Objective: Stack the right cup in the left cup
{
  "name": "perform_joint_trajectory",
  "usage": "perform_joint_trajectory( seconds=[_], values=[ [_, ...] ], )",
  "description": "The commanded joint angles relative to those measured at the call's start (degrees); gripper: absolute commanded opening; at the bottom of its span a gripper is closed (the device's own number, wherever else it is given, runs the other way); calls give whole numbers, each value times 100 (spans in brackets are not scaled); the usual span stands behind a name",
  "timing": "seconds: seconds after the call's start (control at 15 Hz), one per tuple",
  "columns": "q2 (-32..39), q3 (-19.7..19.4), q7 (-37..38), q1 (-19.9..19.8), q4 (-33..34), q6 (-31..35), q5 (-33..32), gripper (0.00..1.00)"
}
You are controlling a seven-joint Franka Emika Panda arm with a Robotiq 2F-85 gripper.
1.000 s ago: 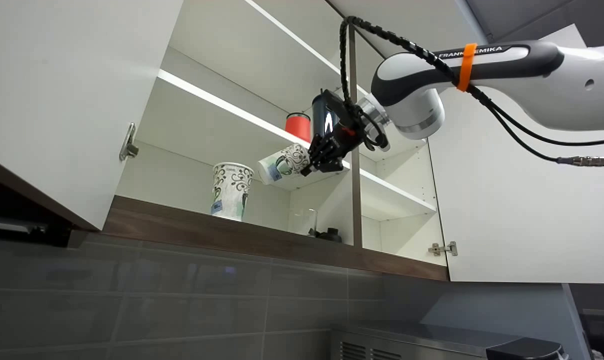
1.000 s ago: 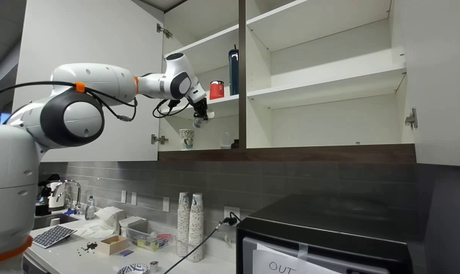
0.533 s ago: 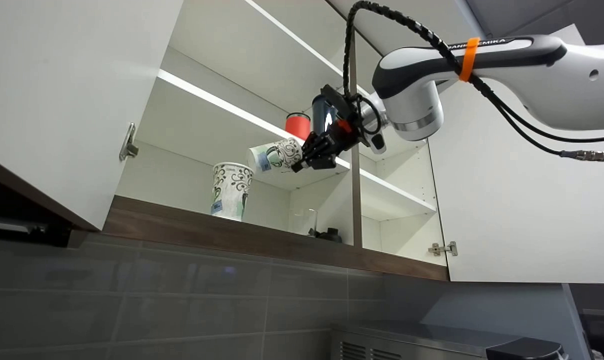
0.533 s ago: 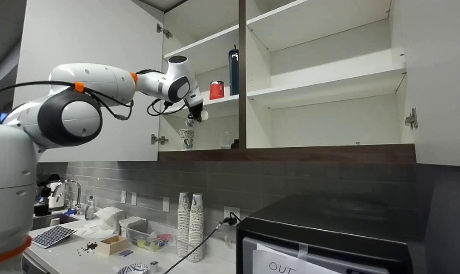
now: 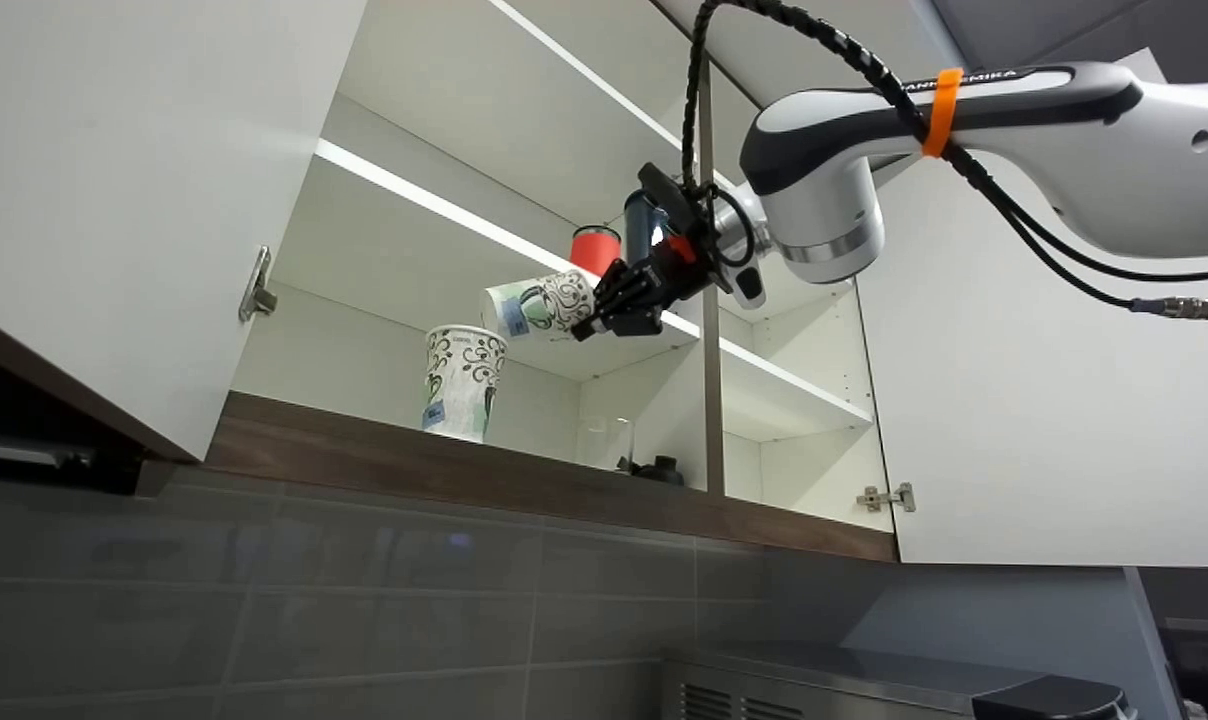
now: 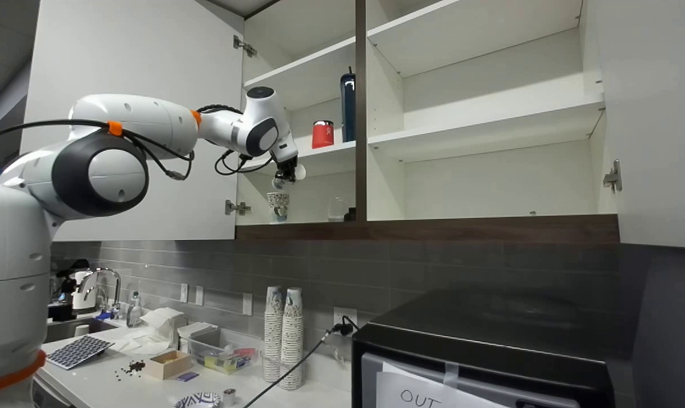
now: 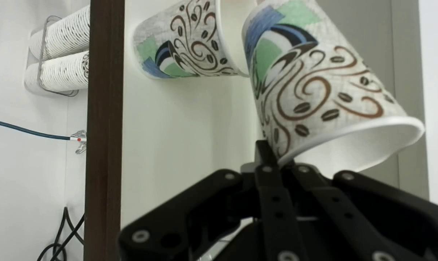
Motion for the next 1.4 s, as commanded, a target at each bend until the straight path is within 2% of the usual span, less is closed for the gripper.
perform_joint_trajectory(
  seconds=[0.0,0.33,0.87,1.33],
  values=[
    [-168,102,-60,41,-321,156,-218,1],
    [-224,206,-208,12,-359,275,-700,1],
    [-242,393,-326,6,-319,361,-1925,1],
    [-168,568,-512,20,-339,343,-2711,1]
  ],
)
